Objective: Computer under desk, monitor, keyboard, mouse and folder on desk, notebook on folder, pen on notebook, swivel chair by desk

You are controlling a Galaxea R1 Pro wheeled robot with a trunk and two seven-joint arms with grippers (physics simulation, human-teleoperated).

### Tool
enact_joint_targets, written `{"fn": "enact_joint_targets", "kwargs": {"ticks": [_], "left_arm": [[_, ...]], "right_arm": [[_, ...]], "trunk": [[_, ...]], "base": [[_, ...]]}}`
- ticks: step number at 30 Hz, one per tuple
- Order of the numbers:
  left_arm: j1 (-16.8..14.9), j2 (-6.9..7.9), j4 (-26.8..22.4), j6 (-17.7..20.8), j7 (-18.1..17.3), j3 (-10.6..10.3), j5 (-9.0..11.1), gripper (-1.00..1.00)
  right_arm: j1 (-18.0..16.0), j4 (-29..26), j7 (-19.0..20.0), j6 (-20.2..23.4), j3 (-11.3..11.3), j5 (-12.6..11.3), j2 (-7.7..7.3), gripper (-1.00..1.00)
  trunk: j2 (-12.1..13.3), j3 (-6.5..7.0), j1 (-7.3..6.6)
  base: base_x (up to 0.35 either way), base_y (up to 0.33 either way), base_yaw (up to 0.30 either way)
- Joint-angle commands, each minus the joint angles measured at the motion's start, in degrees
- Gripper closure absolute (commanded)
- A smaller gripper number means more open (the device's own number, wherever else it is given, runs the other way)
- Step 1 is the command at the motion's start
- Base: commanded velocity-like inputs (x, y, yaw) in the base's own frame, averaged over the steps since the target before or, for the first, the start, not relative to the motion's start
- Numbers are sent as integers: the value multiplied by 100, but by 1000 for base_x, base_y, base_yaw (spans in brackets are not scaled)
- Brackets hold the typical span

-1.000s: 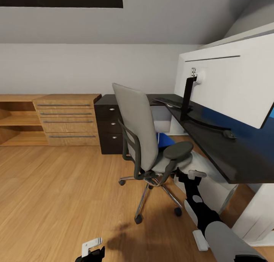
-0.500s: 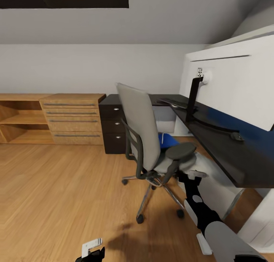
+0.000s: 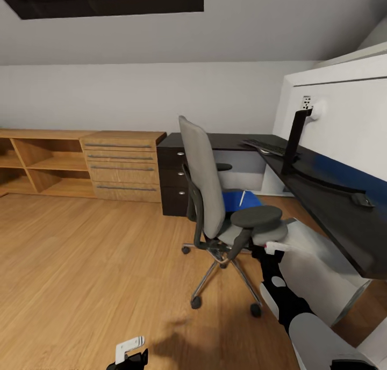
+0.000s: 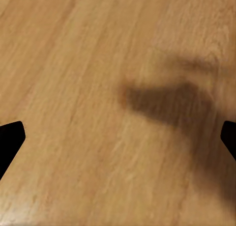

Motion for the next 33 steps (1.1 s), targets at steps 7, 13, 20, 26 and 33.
{"fn": "enact_joint_targets", "kwargs": {"ticks": [7,13,20,26,33], "left_arm": [[-2,-4,1,-15,3,17,30,-100],[-2,-4,2,-15,3,17,30,-100],[-2,-4,1,-15,3,18,30,-100],[-2,-4,1,-19,3,18,30,-100],[-2,-4,7,-21,3,13,30,-100]], "right_arm": [[-1,48,-8,-21,10,-54,-1,-100],[-1,49,-12,-21,10,-54,-1,-100],[-1,50,-19,-21,10,-54,-1,-100],[-1,50,-21,-29,10,-53,-1,-100],[-1,42,-28,-29,2,-25,119,-100]], "trunk": [[-2,-16,-1],[-2,-37,-1],[-2,-63,-1],[-2,-86,-1],[-2,-112,-1]], "base": [[0,0,126],[0,0,245],[0,0,253],[0,0,254],[0,0,254]]}}
